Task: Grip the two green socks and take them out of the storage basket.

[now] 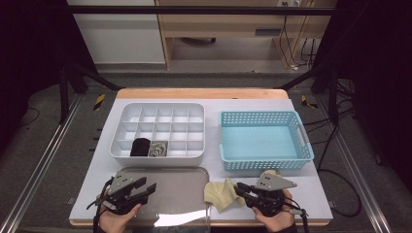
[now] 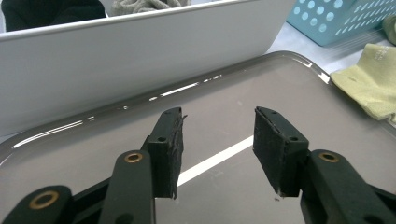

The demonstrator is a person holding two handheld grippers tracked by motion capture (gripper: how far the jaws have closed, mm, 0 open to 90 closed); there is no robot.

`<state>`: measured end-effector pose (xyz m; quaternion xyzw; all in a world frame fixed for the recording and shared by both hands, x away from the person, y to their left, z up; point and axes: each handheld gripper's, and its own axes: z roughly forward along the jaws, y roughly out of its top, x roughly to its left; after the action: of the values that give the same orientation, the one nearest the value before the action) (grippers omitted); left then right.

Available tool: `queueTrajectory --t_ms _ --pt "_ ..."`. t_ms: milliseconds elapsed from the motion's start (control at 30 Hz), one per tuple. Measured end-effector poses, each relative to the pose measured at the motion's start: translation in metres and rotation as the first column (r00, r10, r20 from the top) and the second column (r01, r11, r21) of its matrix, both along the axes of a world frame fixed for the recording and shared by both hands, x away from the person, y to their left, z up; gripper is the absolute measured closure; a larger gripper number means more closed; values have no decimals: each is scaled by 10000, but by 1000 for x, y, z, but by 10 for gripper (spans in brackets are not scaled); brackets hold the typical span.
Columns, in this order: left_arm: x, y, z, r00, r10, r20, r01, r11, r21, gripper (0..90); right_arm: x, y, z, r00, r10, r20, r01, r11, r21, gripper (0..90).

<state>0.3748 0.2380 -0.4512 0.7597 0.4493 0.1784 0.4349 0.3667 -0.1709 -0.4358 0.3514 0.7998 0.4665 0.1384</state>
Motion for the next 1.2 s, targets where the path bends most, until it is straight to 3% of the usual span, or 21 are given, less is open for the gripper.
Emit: queueTrajectory --t_ms 200,433,667,867,1067,1200 --pt "-1 -2 0 10000 -64 35 64 10000 -44 533 -1 19 -13 9970 708 -303 -719 9968 -361 786" --pt "-2 -3 0 9999 -108 41 109 9999 -44 531 3 38 -38 9844 1402 -1062 -1502 9843 -926 758" --pt "-2 -3 0 9999 -99 40 100 9999 -88 523 3 42 -48 9829 1349 -1252 -1498 9816 -1183 722" --pt "-2 -4 -1 9998 -181 42 182 9997 -141 515 2 43 -49 9807 1487 -1272 -1616 9820 -974 868" --pt "-1 -6 -1 9996 -294 60 295 9993 -216 503 4 40 -45 9766 1507 -1535 -1638 9835 -766 884" --pt "-1 -11 -2 9983 -575 16 576 9981 -229 481 5 35 -32 9779 1549 -1407 -1595 9869 -222 887"
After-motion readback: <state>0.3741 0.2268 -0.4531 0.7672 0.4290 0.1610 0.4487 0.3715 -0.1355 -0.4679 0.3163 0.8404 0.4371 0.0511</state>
